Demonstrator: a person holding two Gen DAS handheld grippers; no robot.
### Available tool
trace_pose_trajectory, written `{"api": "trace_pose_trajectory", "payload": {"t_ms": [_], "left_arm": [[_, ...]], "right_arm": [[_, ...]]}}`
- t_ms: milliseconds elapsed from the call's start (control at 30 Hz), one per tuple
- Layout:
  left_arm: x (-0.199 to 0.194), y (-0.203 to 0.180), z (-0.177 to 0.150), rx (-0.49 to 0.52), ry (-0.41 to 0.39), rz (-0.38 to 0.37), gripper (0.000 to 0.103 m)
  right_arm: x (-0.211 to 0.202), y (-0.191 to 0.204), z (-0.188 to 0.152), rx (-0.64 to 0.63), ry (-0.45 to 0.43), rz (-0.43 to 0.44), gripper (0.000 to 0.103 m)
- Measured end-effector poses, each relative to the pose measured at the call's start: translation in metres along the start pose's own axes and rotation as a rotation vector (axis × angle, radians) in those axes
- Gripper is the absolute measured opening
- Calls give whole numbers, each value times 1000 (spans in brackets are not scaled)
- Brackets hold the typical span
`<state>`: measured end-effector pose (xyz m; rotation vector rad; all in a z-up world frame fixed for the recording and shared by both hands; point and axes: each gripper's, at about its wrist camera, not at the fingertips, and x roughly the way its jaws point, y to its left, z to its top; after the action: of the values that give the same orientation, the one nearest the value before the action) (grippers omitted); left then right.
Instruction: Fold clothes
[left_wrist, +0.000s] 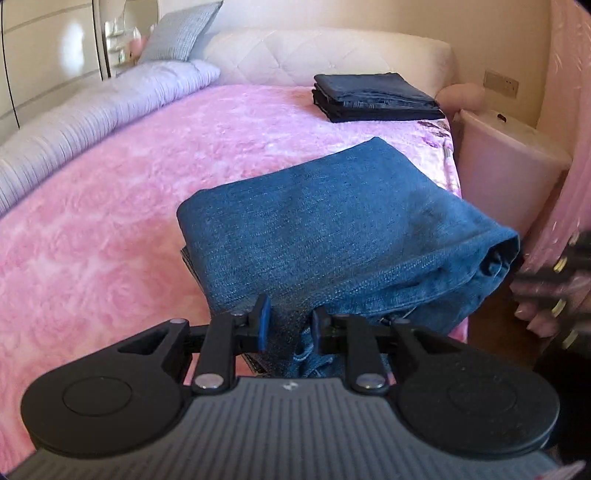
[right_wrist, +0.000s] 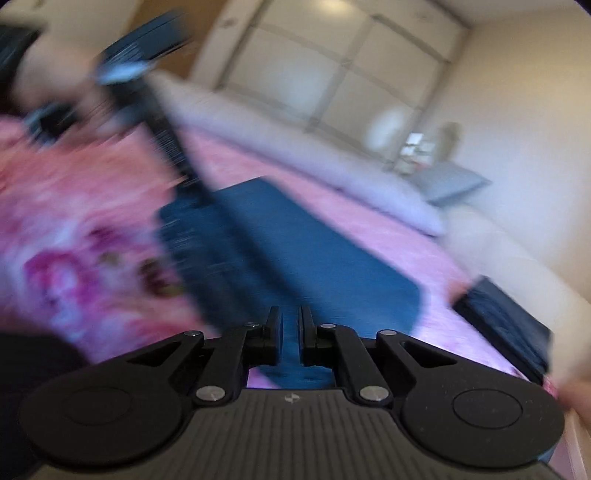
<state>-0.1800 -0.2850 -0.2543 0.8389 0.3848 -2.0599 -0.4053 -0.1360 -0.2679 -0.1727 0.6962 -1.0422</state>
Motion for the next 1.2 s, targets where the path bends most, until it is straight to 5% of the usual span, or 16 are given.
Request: {"api": "trace_pose_trajectory", "payload": {"t_ms": [100,133,200,433,633,800,900,1067,1200], "left_arm": [[2,6,6,-14,14,-24,19],[3,9,7,-27,8,-39,19],[1,10,4,-28,-8,-48,19],[-6,-6,-9,144,-63,10,19],[-7,15,5,1,-82,-62,18],[-10,3,0,164,-99,-18,20],[-10,-20,-16,382,-115,83,28],[-1,-63,-59,743,-139,256,27],[-5,-85,-72,846,-215,312,25]], "right_arm": [[25,19,10,-91,11,12,13],[34,23,14,-114,10,11,29],[55,26,20,-171,30,-7,45],[92,32,12,-421,103,-53,40],[100,38,4,-525,144,-35,29],[94,-5,19,-220,167,0,23],[87,-15,21,-188,145,-23,5],[95,6,16,-312,156,-77,0],[94,13,11,-306,133,-115,0]]}}
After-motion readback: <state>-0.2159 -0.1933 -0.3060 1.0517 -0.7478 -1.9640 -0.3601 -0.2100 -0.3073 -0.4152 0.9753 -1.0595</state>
